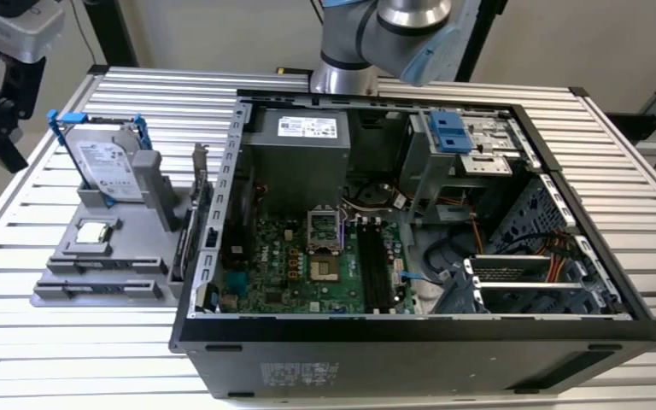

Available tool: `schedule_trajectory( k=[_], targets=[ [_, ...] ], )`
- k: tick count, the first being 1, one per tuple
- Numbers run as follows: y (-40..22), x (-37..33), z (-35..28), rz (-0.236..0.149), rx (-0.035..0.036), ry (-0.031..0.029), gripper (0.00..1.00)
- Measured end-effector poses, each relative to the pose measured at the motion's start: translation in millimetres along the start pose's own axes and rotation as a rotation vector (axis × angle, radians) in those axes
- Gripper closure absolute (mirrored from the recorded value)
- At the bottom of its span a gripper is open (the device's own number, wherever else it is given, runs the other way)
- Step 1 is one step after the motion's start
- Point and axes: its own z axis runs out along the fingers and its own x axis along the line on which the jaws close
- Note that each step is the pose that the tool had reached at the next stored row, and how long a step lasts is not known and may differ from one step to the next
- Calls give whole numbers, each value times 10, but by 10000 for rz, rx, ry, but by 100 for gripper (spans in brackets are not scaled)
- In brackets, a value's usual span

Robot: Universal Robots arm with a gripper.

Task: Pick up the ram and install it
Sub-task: 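Pick up the ram and move it above insertion slot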

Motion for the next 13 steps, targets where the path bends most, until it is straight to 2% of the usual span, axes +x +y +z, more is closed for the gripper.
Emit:
schedule_trajectory(
  k=[2,6,13],
  targets=[
    [-1,0,0,-265,12,1,100],
    [0,0,0,-781,106,-43,100],
    [0,0,0,-1910,163,-49,100]
  ],
)
